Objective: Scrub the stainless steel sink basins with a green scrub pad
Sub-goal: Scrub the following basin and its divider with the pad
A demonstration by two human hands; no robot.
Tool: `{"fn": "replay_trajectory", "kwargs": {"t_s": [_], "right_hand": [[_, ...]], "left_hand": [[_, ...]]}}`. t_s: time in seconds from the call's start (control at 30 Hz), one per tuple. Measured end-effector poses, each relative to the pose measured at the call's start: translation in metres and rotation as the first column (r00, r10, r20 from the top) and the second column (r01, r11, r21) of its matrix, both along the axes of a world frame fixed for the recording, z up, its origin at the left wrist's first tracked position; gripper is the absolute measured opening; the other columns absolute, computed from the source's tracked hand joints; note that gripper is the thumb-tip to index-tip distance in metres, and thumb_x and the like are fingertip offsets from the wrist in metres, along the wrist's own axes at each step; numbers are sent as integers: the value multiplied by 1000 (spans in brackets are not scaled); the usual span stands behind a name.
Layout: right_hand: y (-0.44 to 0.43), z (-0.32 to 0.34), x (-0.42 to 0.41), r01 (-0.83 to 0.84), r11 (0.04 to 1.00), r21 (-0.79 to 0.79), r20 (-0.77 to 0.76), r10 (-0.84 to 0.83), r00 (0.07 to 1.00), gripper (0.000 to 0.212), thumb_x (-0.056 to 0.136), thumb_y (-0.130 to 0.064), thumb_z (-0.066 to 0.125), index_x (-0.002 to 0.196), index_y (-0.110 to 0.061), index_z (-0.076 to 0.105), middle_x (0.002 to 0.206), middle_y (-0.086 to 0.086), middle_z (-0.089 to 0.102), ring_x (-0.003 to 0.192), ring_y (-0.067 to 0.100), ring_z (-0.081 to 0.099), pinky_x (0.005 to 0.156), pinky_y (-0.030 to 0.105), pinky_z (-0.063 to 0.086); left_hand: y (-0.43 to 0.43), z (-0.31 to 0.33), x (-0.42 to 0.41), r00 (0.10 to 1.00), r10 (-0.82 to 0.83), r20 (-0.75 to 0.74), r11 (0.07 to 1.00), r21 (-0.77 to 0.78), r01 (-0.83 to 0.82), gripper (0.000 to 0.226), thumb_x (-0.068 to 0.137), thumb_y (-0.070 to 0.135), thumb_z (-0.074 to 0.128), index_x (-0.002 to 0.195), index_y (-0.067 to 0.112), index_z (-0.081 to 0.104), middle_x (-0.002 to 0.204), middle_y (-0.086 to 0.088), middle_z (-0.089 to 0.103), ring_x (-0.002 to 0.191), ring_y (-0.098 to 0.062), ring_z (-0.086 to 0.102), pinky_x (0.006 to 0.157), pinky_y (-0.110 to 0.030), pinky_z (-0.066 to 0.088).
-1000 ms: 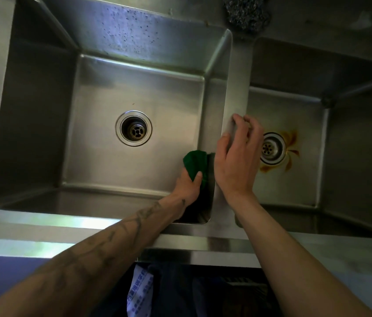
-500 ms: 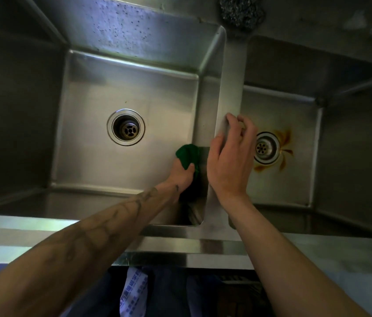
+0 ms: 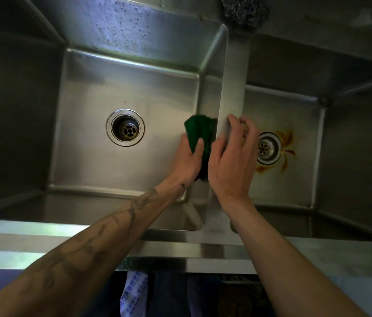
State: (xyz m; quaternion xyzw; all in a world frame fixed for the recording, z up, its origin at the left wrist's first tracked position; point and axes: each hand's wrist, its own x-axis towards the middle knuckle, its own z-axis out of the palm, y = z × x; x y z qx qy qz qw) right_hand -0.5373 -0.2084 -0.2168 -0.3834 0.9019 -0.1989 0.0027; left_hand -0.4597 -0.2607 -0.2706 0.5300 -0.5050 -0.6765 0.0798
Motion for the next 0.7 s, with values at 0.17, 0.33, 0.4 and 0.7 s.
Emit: {"fn": "replay_trajectory", "kwargs": {"t_s": [0.17,0.33,0.4,0.7], "right_hand": [[0,1,0,-13,1000,-7,12,13,1000,36,103,-19,51,138,-12,56,143,13,48,124,20,50,101,24,40],[0,0,-1,-6,1000,-3,23,6,1000,36,103,-19,52,139,-14,55,144,12,47,125,19,49,102,28,44],[-1,-1,-1,-4,1000,1,17,4,1000,36,104,-21,50,139,-13,55,144,13,47,124,19,49,101,25,42],[0,-2,-1,-16,1000,7,11,16,1000,37,103,-20,51,139,-13,56,145,13,47,126,21,51,101,24,43]], "left_hand": [[0,-15,0,994,-59,93,998,25,57,32,116,29,42,141,9,47,134,-17,63,121,-34,64,105,-49,54],[-7,-19,-2,992,-86,97,996,38,83,39,117,32,39,150,12,43,133,-13,65,115,-27,65,95,-36,52],[-17,-16,-10,1000,-12,-14,999,-35,12,26,116,34,43,133,16,48,116,-7,68,99,-20,67,79,-33,55],[-23,-18,-18,995,-18,95,996,92,10,42,117,30,39,155,10,38,139,-16,63,126,-34,64,106,-44,54]]}}
